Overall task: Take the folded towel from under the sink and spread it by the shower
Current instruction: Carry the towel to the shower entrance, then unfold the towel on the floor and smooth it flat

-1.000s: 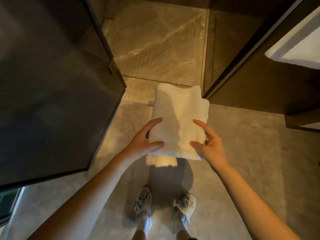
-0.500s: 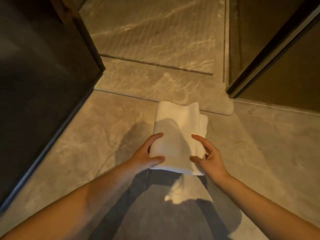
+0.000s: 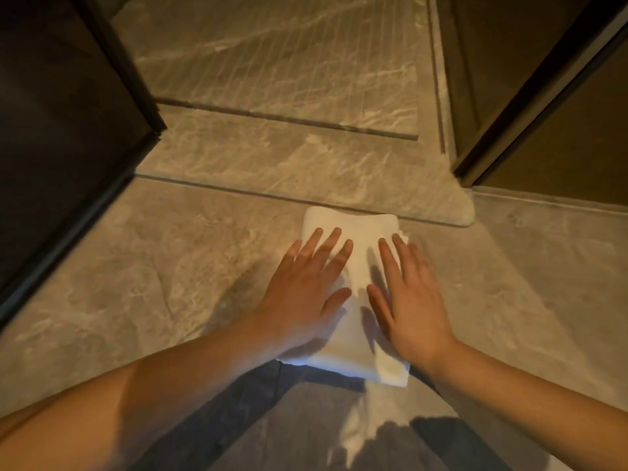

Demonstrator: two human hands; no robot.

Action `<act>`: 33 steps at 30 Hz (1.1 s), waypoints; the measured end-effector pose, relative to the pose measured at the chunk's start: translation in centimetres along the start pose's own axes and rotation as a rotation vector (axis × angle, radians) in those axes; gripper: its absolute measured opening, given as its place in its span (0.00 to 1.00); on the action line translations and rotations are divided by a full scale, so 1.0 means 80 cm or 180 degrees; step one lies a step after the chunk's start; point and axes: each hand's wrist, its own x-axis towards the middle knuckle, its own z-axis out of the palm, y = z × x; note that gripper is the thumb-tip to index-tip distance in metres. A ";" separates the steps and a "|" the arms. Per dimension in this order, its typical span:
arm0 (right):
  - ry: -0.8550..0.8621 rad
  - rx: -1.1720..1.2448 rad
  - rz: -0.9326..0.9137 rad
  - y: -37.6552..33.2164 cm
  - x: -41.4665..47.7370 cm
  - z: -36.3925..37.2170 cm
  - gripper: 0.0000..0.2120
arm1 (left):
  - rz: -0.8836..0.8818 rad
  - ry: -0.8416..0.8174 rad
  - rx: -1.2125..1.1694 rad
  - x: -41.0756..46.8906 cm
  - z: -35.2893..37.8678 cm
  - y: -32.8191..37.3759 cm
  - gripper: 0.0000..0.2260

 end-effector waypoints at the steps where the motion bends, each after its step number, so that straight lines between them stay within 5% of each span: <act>1: -0.0113 -0.0037 -0.0091 -0.007 0.007 0.006 0.30 | 0.0187 -0.0077 0.0075 0.010 0.010 0.004 0.31; 5: -0.0565 -0.0001 0.0071 0.002 -0.002 0.050 0.31 | 0.0286 -0.0416 0.0166 0.021 0.051 0.003 0.32; 25: -0.0436 0.0722 -0.0245 0.025 0.010 0.046 0.26 | 0.0137 -0.0261 0.0001 0.021 0.060 0.004 0.32; 29: 0.0104 0.1224 0.0498 0.050 0.009 0.019 0.23 | 0.0281 -0.0563 0.0032 0.035 0.048 -0.003 0.31; 33: -0.0189 0.1454 0.1232 0.055 -0.006 0.011 0.17 | 0.0710 -0.0648 0.0175 0.039 0.023 -0.023 0.30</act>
